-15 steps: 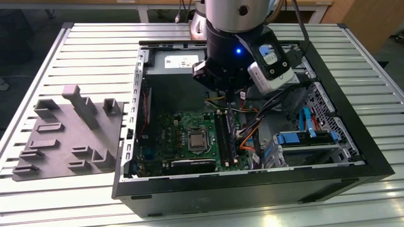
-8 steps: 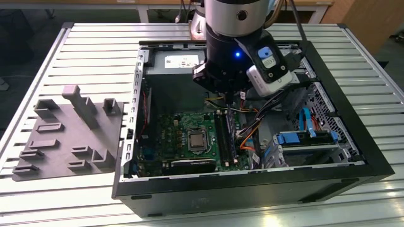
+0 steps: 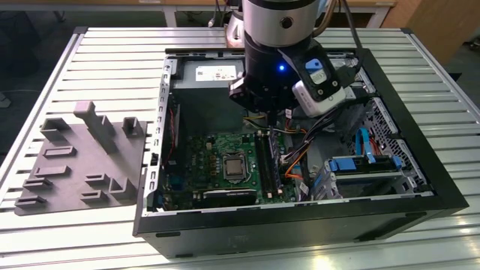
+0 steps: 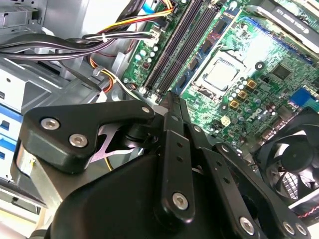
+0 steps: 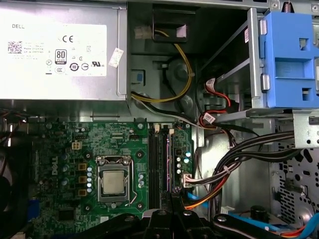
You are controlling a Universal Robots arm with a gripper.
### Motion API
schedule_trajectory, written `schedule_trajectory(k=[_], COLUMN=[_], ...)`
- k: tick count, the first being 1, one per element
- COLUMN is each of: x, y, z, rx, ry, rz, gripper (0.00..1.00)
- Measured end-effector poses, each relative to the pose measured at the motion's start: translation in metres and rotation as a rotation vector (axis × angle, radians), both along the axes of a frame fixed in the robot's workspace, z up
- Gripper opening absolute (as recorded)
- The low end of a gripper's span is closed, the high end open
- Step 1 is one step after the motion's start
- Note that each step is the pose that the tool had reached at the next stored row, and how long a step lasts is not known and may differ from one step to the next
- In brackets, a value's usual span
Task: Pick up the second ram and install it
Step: 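Insert the second ram into the second slot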
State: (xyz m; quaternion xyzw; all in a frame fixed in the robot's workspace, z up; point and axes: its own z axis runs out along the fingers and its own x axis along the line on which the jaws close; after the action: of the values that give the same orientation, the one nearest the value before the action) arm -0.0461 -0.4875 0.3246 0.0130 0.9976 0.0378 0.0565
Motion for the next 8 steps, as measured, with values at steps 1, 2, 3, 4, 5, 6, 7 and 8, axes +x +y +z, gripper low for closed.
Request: schedule_trajectory(k=[1,2,3,4,5,6,7,8], x=[0.0,0.0,0.0,0.0,0.0,0.0,0.0,0.0], y=[0.0,0.0,0.0,0.0,0.0,0.0,0.0,0.0], z=[-0.0004,-0.0009,-0.0013,-0.0017,-0.0022,-0.0027,-0.0031,-0.0035], rx=[0.0001,0.0,0.0,0.0,0.0,0.0,0.0,-0.0001], ry=[0.0,0.0,0.0,0.0001,0.0,0.0,0.0,0.0001], rz=[0.0,0.0,0.0,0.0,0.0,0.0,0.0,0.0], gripper=[0.12,0.12,0.12,0.12,0.12,0.12,0.12,0.12])
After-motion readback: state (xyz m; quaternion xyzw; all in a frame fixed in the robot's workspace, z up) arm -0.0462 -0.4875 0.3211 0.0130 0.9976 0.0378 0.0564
